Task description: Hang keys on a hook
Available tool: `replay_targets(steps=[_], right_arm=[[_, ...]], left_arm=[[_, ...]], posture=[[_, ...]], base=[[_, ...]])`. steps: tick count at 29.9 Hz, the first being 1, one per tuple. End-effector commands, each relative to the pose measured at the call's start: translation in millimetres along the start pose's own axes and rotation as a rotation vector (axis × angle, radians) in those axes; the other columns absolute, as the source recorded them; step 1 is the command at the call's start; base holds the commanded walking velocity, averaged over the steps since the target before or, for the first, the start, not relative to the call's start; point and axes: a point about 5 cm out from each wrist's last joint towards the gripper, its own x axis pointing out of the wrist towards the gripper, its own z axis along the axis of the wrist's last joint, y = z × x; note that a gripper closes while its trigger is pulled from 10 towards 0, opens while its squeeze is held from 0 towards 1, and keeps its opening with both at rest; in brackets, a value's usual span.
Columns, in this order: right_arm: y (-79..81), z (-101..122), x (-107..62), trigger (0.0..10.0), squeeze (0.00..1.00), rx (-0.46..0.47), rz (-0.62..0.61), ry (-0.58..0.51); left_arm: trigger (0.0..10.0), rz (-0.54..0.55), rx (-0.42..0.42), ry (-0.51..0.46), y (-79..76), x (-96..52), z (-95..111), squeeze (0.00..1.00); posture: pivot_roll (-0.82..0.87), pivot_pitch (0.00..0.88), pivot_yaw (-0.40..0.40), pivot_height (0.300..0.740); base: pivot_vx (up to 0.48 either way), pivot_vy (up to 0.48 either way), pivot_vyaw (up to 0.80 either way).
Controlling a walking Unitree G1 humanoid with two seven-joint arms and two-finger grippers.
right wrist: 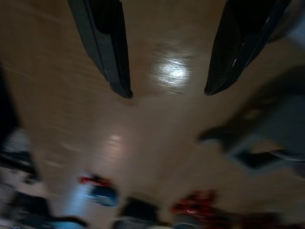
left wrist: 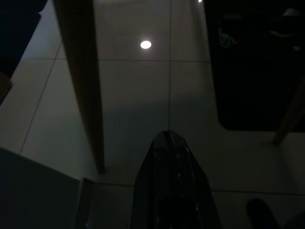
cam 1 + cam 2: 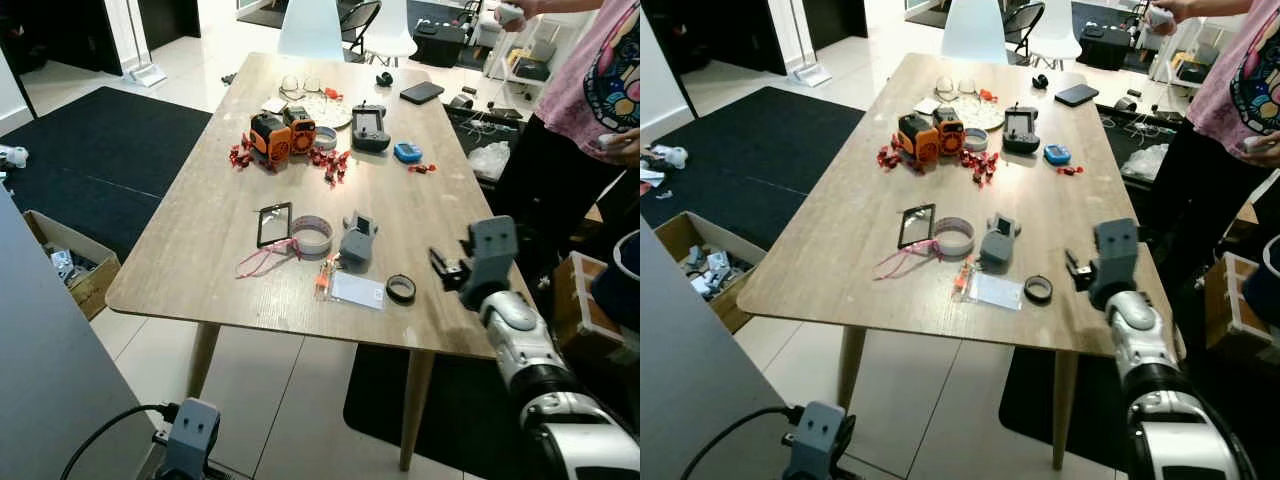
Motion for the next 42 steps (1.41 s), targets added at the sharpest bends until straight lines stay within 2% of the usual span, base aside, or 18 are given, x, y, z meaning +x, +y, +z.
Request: replay_targets(steps=[1, 5, 6, 7, 8, 10, 11, 12, 21, 22, 23, 26, 27, 28, 42], right_arm=[[9.5, -3.2, 0.9, 10.0, 0.00, 0.004, 0.074, 0.023], [19.7, -0.8, 3.8, 10.0, 0.00, 0.020, 0.148, 0.021], [20.9, 0.0, 4.4, 9.6, 0.00, 0.028, 0.156, 0.018], [20.9, 0.0, 4.4, 9.6, 0.00, 0.028, 0.156, 0.018], [23.0, 1.1, 5.3, 4.6, 0.00, 0.037, 0.168, 0.015], [23.9, 1.3, 5.7, 4.6, 0.00, 0.040, 0.172, 0.014], [25.3, 1.6, 6.0, 0.7, 0.00, 0.043, 0.177, 0.014], [26.8, 1.6, 6.3, 0.0, 0.00, 0.046, 0.183, 0.014], [37.1, 0.6, 8.5, 0.0, 0.00, 0.066, 0.210, 0.019], [39.9, 0.6, 9.8, 1.6, 0.00, 0.069, 0.210, 0.021], [42.4, 0.6, 11.1, 2.7, 0.00, 0.071, 0.210, 0.024], [51.4, -0.5, 14.4, 4.9, 0.00, 0.060, 0.224, 0.043], [54.7, -0.8, 15.4, 9.4, 0.00, 0.050, 0.232, 0.050], [57.1, -0.9, 16.1, 10.0, 0.00, 0.044, 0.237, 0.055], [84.2, -5.3, 22.3, 10.0, 0.00, -0.011, 0.286, 0.141]], left_arm=[[10.0, -0.019, -0.007, 0.012, -6.9, -2.2, -4.3, 0.00], [10.0, -0.018, -0.010, 0.010, -7.1, -1.3, -3.7, 0.00], [10.0, -0.018, -0.010, 0.010, -7.2, -1.2, -3.7, 0.00], [10.0, -0.018, -0.010, 0.010, -7.2, -1.2, -3.7, 0.00], [10.0, -0.018, -0.010, 0.011, -7.3, -1.1, -3.8, 0.00], [10.0, -0.019, -0.010, 0.012, -7.3, -1.1, -3.9, 0.00], [10.0, -0.020, -0.010, 0.012, -7.4, -1.2, -4.0, 0.00], [10.0, -0.020, -0.011, 0.012, -7.4, -1.2, -4.1, 0.00], [10.0, -0.020, -0.012, 0.012, -7.7, -0.1, -3.7, 0.00], [10.0, -0.020, -0.012, 0.013, -7.8, -0.1, -3.8, 0.00], [10.0, -0.021, -0.011, 0.014, -7.8, -0.1, -4.0, 0.00], [10.0, -0.022, -0.008, 0.018, -7.8, 0.0, -4.3, 0.00], [10.0, -0.022, -0.007, 0.019, -7.8, 0.0, -4.4, 0.00], [10.0, -0.022, -0.007, 0.019, -7.8, 0.0, -4.4, 0.00], [10.0, -0.030, -0.004, 0.033, -9.7, -0.8, -6.8, 0.00]], posture=[[0.04, 0.088, -0.076, 0.740], [0.04, 0.088, -0.076, 0.740], [0.04, 0.088, -0.077, 0.740], [0.04, 0.088, -0.077, 0.740], [0.04, 0.088, -0.077, 0.740], [0.04, 0.088, -0.077, 0.740], [0.04, 0.088, -0.077, 0.740], [0.04, 0.088, -0.077, 0.740], [0.04, 0.091, -0.078, 0.740], [0.04, 0.090, -0.078, 0.740], [0.04, 0.091, -0.077, 0.740], [0.04, 0.090, -0.078, 0.740], [0.04, 0.090, -0.078, 0.740], [0.04, 0.090, -0.078, 0.740], [0.05, 0.089, -0.080, 0.740]], base=[[0.000, 0.000, 0.00], [0.000, 0.000, 0.00], [0.000, 0.000, 0.00], [0.000, 0.000, 0.00], [0.000, 0.000, 0.00], [0.000, 0.000, 0.00], [0.000, 0.000, 0.00], [0.000, 0.000, 0.00], [0.000, 0.000, 0.00], [0.000, 0.000, 0.00], [0.000, 0.000, 0.00], [0.000, 0.000, 0.00], [0.000, 0.000, 0.00], [0.000, 0.000, 0.00], [0.000, 0.000, 0.00]])
